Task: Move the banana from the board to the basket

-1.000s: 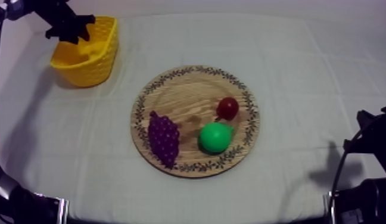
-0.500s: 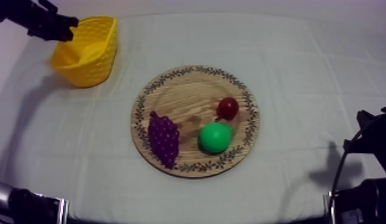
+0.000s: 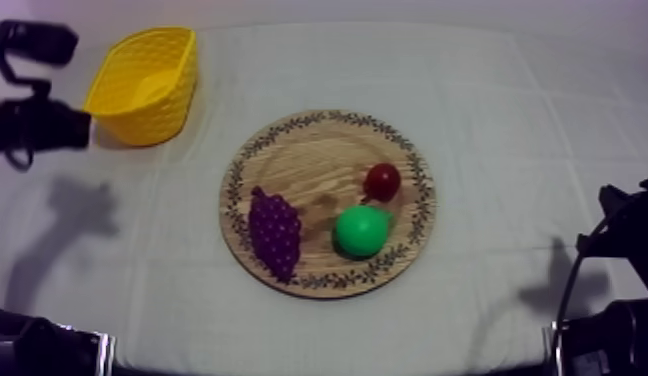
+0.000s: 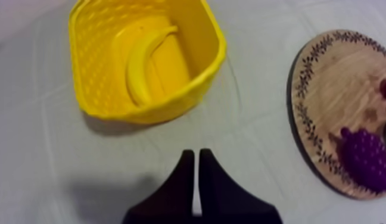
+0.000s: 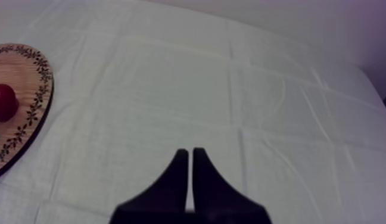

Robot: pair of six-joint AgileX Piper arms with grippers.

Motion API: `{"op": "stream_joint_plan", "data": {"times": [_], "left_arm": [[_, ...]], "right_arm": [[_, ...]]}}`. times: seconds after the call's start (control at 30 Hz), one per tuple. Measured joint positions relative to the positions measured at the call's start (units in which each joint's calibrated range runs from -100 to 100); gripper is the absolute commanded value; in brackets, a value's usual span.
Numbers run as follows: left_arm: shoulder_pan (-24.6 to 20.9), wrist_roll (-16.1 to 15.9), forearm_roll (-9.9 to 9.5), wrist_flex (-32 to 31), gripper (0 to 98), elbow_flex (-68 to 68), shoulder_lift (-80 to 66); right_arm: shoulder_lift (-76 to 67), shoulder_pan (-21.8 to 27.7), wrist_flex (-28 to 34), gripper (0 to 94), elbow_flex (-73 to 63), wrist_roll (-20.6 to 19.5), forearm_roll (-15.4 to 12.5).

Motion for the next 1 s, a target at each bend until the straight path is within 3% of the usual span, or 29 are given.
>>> {"op": "stream_joint_plan", "data": {"times": [0.1, 0.23, 0.4, 0.73, 0.87, 1.0], "left_arm": [[0.05, -2.15, 1.05, -5.74, 0.0, 9.44, -8.38], [0.55, -2.79, 0.20, -12.34, 0.0, 21.58, -19.23], [0.76, 0.40, -5.13, -16.82, 0.0, 32.80, -32.36], [1.01, 15.14, -18.96, -14.77, 0.0, 41.52, -53.31], [2.01, 19.31, -21.90, -12.57, 0.0, 41.60, -57.48], [2.85, 21.90, -22.44, -10.72, 0.1, 41.47, -60.28]], "right_arm": [[0.00, 0.00, 0.00, 0.4, 0.00, 0.00, 0.00], [0.00, 0.00, 0.00, 0.4, 0.00, 0.00, 0.00], [0.00, 0.00, 0.00, 0.4, 0.00, 0.00, 0.00], [0.00, 0.00, 0.00, 0.4, 0.00, 0.00, 0.00], [0.00, 0.00, 0.00, 0.4, 0.00, 0.10, 0.00], [0.00, 0.00, 0.00, 0.4, 0.00, -0.03, 0.00]]}}
